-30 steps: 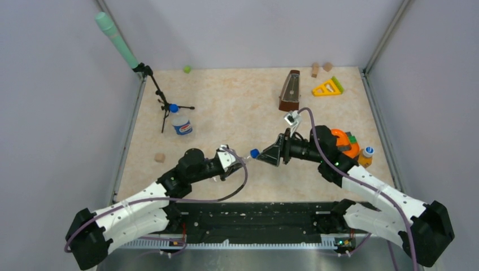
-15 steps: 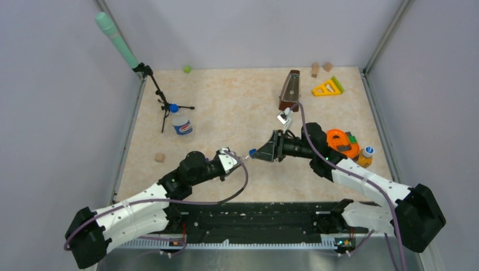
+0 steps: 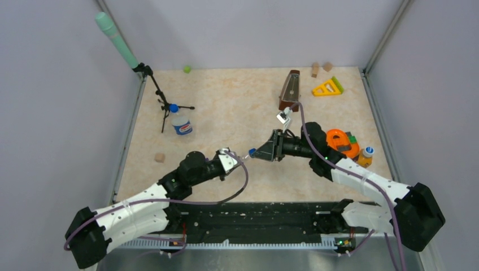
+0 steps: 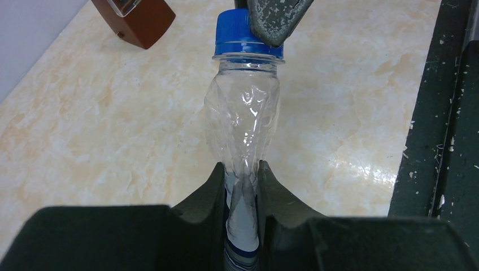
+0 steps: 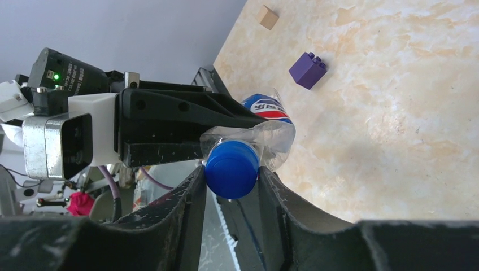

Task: Unscrew the bottle caps
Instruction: Unscrew the bottle cap from the plastic bottle.

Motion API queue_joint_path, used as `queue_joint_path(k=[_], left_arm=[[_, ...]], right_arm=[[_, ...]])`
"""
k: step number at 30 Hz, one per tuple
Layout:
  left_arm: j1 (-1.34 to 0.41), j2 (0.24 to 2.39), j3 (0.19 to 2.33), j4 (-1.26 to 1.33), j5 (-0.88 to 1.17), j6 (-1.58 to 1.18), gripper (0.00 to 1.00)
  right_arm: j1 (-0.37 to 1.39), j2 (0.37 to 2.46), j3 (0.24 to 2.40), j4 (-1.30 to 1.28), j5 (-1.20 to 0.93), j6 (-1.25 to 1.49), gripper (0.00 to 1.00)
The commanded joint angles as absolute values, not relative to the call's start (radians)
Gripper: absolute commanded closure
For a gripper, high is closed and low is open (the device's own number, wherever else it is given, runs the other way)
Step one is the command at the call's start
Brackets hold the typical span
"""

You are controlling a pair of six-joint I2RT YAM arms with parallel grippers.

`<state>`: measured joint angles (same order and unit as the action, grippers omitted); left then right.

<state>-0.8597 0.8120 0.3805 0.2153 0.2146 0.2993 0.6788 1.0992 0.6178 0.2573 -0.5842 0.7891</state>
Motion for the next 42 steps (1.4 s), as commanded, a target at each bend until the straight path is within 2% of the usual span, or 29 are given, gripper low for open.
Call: queue_joint_path(k=[1,4,6,7,13,24,36,37,38,42], left_arm=[[-0.865,0.804,0.38,0.259,0.227,0.313,1.0],[-0.864,0.785,0.372,0.267,0.24,0.313,1.0],[-0.865,0.777,0.368,0.272,0.246,0.312,1.0],[-0.864,0.775,0.368,0.273,0.25,0.311,1.0],[-0.864,0.765,0.387,0.26,0.301,0.248,1.0],[-0.845,0.832,0.514,0.15,0.542,0.135,1.0],[-0.759,0.798,0.512,0.181,0.753,0.07,1.0],[-0.759,0.799,0.516,0.174,0.749,0.077,1.0],[-0.759,0.802,0.518,0.166,0.732,0.089,1.0],[-0.761,0.803,0.491,0.193,0.609,0.149,1.0]], right_arm=[[0.686,1.115,0.666,0.301,-0.577,0.788,0.68],[0.686,1.114,0.666,0.309,-0.58,0.788,0.72],[0.686,1.111,0.662,0.315,-0.583,0.785,0.92],[0.686,1.109,0.659,0.317,-0.582,0.783,0.95],[0.687,1.11,0.654,0.308,-0.652,0.698,1.0],[0.687,1.019,0.59,0.255,-0.74,0.508,1.0],[0.687,0.931,0.523,0.262,-0.805,0.388,1.0],[0.687,0.932,0.525,0.258,-0.799,0.388,1.0],[0.687,0.931,0.529,0.251,-0.785,0.392,0.94],[0.687,0.919,0.593,0.186,-0.615,0.492,0.53]])
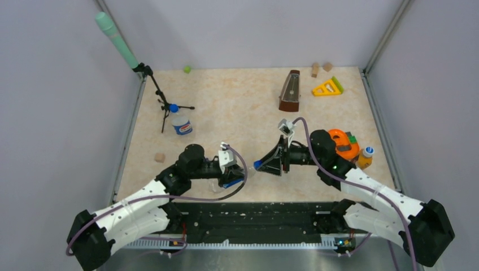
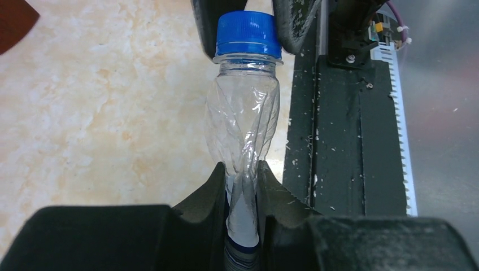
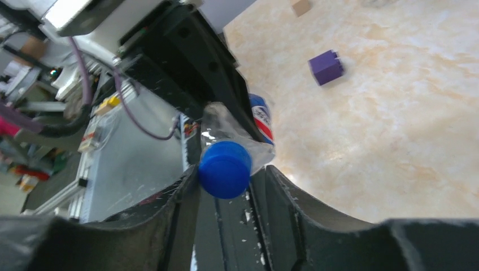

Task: Unscrew the bottle caps
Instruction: Unscrew the bottle cap from the plastic bottle.

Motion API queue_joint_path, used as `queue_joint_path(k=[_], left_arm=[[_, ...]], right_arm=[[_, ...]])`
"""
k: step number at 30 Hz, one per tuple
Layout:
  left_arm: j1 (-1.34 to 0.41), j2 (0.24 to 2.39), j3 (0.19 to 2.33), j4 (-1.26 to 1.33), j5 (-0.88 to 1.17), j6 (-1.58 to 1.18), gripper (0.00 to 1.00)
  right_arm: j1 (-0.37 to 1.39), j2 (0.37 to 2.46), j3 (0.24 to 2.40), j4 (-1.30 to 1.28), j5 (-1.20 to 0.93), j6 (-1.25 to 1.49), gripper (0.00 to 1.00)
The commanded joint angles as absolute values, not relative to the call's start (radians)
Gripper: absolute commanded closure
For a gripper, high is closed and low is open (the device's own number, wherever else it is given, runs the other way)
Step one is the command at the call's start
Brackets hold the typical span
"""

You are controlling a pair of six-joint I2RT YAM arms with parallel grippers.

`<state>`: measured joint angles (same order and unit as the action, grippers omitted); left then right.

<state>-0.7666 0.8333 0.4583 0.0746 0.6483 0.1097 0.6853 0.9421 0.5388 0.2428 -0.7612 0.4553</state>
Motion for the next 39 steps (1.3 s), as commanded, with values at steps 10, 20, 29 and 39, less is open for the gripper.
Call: queue_joint_path(k=[10,20,29,39], left_arm=[[-0.808,0.752,0.406,0.272,0.397,0.206,1.0],[-0.862,0.822,0.397,0.284,0.224,0.275,1.0],[-0.967,0.843,0.398,0.316,0.069,0.359,1.0],[-0.974,0.83,0.341,0.337,-0.041,0.42,1.0]], right_arm=[[0.687,0.93,0.621,0.195,-0.536,0.601,0.37],[0.687,0.95,0.61,0.26,-0.503,0.695,0.38],[0.687,1.039,0.656,0.196,-0.451,0.732,0.57],[0.686,1.04,0.655,0.213,-0.542,0.705,0.59]])
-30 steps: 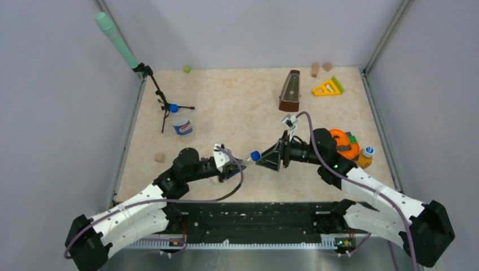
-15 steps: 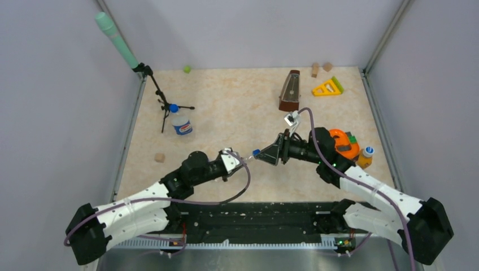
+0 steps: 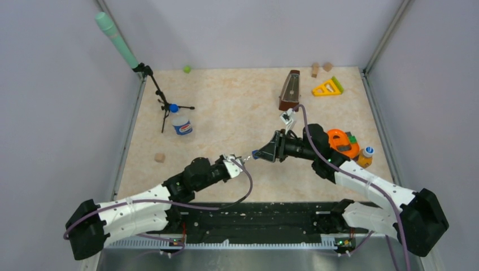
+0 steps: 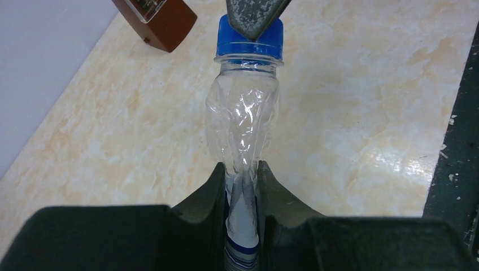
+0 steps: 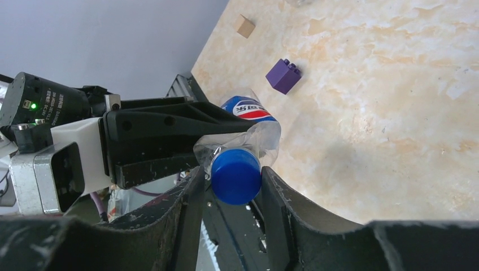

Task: Unscrew the bottle caps
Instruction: Unscrew the bottle cap from the plastic bottle.

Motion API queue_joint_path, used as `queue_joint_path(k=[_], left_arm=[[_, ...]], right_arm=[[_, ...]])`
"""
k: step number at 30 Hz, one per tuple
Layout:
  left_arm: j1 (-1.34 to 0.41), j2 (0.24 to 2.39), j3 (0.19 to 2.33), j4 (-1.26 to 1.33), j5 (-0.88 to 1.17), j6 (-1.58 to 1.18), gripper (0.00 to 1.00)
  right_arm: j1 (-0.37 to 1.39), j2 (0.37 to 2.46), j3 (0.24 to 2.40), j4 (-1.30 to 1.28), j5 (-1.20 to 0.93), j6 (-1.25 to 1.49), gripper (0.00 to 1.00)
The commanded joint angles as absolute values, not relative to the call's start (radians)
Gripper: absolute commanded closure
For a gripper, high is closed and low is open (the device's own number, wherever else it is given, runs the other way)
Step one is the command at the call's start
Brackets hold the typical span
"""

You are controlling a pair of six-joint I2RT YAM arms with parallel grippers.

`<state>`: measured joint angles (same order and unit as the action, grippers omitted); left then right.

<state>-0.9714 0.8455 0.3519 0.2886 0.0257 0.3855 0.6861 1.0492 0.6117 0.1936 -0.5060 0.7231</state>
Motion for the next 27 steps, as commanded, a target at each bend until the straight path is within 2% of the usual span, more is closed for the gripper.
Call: queue_joint_path(k=[1,5,7,9,11,16,19,27], left_arm=[[-0.973,0.829,0.34,0.336,-0.041,0.422,1.0],[-0.972,0.824,0.341,0.329,-0.022,0.422,1.0],[-0.973,0.822,0.341,0.328,-0.008,0.423,1.0],[-0.974,0.822,0.344,0.319,-0.005,0.423,1.0],[-0.974,0.824,0.349,0.311,0.025,0.418,1.0],[-0.973,0.824,0.386,0.281,0.103,0.353,1.0],[-0.971,0.808,0.428,0.233,0.129,0.251,1.0],[-0.905,0.841,0.543,0.115,0.412,0.156,1.0]], right_arm=[[0.686,1.038,0.657,0.209,-0.544,0.704,0.59],[0.686,1.039,0.657,0.211,-0.562,0.695,0.65],[0.686,1.045,0.657,0.216,-0.577,0.694,0.73],[0.686,1.053,0.657,0.218,-0.596,0.687,0.75],[0.686,1.057,0.657,0.216,-0.593,0.685,0.87],[0.686,1.059,0.647,0.252,-0.685,0.638,0.99],[0.687,1.039,0.637,0.203,-0.712,0.525,1.0],[0.687,0.957,0.542,0.215,-0.709,0.387,1.0]])
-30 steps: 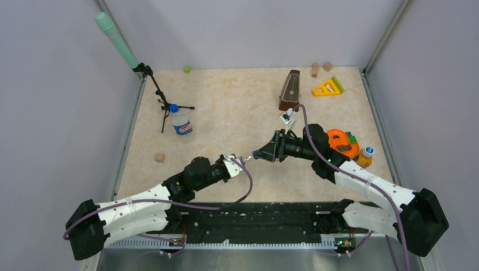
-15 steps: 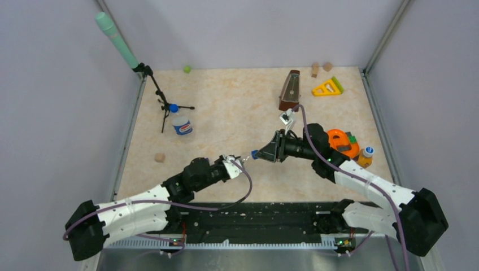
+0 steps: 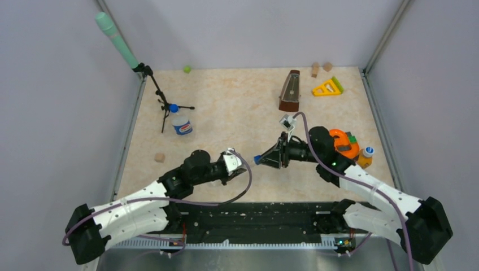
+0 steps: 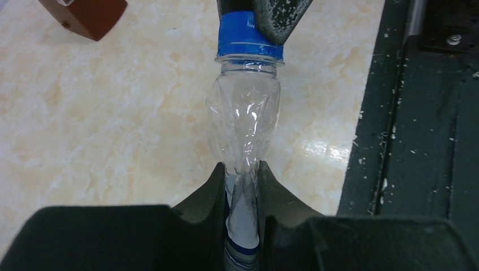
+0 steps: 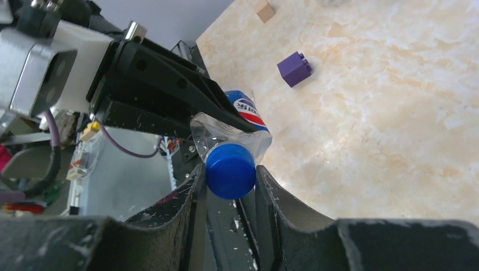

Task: Unscrew the bottle caps
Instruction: Unscrew the bottle cap from the plastic bottle.

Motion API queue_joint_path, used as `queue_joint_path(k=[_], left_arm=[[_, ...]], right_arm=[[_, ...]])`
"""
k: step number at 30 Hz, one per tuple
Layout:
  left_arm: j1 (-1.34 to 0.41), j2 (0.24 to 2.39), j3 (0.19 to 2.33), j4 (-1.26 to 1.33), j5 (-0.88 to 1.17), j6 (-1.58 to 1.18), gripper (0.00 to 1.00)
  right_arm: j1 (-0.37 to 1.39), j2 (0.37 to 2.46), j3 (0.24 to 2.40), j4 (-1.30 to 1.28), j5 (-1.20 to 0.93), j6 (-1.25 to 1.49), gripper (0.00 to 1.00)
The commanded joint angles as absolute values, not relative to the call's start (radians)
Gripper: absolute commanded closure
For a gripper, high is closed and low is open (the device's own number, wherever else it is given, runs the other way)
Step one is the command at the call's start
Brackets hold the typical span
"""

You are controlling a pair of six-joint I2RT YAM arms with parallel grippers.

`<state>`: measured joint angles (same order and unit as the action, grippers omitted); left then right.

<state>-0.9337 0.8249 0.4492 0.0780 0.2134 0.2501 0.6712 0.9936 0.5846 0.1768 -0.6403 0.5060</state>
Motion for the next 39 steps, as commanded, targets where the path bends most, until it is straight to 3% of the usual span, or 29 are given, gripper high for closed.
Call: queue_joint_path(k=[1,14,18,20,21,24,25,34,39], left_arm=[[-0.888,0.846,0.549,0.112,0.453,0.143,1.0],[-0.714,0.962,0.554,0.232,0.985,0.01,1.0],[-0.711,0.994,0.61,0.134,1.04,0.069,1.0],[-0.711,0.997,0.613,0.12,1.0,0.086,1.0],[-0.71,0.996,0.607,0.122,0.971,0.087,1.0],[-0.711,0.994,0.587,0.128,0.882,0.093,1.0],[-0.712,0.992,0.582,0.133,0.847,0.091,1.0],[-0.85,0.952,0.569,0.035,0.432,0.226,1.0],[-0.898,0.919,0.558,0.056,0.211,0.251,1.0]], right_arm=[[0.687,0.951,0.534,0.216,-0.713,0.373,1.0],[0.689,0.867,0.398,0.372,-0.809,0.289,1.0],[0.689,0.829,0.369,0.392,-0.812,0.279,1.0],[0.69,0.811,0.367,0.381,-0.775,0.282,1.0],[0.689,0.805,0.37,0.373,-0.747,0.29,0.94],[0.689,0.806,0.4,0.318,-0.669,0.317,0.62],[0.689,0.811,0.416,0.3,-0.658,0.323,0.57],[0.689,0.854,0.545,0.178,-0.522,0.427,0.45],[0.689,0.865,0.573,0.143,-0.504,0.46,0.43]])
